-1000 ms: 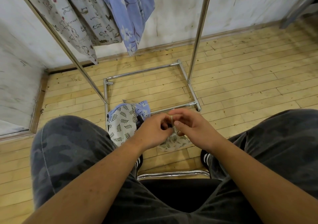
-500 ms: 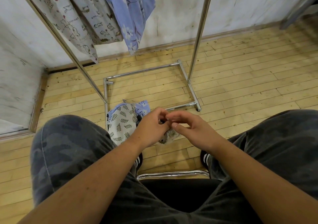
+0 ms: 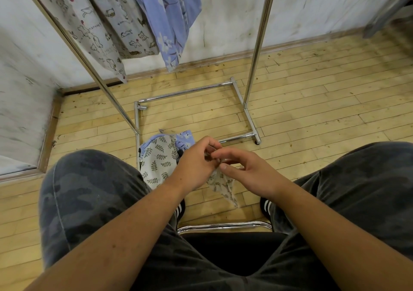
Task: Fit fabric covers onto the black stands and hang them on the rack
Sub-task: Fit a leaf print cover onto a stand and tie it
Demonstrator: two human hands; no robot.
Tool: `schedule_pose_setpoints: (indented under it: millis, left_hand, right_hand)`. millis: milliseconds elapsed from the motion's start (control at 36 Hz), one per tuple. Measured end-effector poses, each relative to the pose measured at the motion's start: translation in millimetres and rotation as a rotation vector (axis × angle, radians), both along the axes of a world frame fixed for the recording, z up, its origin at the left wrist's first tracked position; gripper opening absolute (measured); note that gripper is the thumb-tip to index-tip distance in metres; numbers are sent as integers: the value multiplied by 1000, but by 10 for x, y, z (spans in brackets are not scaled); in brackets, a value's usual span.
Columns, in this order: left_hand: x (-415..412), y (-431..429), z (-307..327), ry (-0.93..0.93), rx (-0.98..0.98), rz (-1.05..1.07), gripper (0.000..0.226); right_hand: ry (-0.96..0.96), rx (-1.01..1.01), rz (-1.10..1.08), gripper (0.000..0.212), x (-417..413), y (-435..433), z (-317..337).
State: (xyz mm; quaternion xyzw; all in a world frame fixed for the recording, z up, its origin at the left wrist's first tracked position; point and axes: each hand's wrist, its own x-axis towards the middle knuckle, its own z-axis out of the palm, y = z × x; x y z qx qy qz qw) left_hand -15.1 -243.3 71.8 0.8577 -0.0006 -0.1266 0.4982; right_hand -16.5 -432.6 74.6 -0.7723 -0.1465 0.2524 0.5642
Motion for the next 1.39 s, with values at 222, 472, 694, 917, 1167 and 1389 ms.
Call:
schedule_pose_setpoints:
  millis: [222,472,694,917,1167,1389]
  left_hand:
    - [24,-17,36,106,-123,61,35]
    - [15,-36,160,183,-146,49,48]
    - [2,-80,324,224,-200,35,45]
    - [-18,-117,391,257,-217,18,42]
    - [-20,-132,463,304,-315,38,34]
    - [-26,-142,494,307,-391,24,30]
  right_hand:
    - [50,9,-18,27,-10,17,-34]
    - [78,-157,-219,21,55,-24,-138]
    - [113,-104,-129,32,6,55,-167]
    - [182,-79,-156,37,16,100,-153]
    - [217,-52,-193,23,50,122,-153]
    - [230,-75,-189,18,73,83,-168]
